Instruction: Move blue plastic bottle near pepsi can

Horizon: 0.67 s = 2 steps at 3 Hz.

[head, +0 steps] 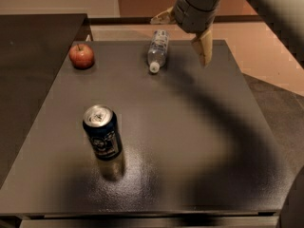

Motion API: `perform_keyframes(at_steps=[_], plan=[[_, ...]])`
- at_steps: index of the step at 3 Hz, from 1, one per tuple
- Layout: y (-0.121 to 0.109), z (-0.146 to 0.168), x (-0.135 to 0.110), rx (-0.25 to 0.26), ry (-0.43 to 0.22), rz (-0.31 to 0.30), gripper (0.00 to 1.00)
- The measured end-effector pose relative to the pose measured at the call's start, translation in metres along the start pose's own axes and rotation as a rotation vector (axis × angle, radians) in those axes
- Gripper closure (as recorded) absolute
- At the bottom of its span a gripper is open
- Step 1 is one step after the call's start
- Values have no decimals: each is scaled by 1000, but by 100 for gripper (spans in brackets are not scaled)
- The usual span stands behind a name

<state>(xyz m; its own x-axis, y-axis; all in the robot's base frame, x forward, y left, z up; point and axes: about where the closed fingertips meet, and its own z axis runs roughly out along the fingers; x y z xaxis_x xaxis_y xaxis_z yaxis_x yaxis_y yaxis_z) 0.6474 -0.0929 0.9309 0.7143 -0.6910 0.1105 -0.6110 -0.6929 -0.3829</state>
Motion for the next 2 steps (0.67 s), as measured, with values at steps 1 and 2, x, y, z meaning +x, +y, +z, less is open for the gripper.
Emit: perform_keyframes(at_steps=[1, 2], plan=[[-15, 21, 2, -9, 21, -135, 0], [-26, 43, 5, -31, 43, -271, 0]])
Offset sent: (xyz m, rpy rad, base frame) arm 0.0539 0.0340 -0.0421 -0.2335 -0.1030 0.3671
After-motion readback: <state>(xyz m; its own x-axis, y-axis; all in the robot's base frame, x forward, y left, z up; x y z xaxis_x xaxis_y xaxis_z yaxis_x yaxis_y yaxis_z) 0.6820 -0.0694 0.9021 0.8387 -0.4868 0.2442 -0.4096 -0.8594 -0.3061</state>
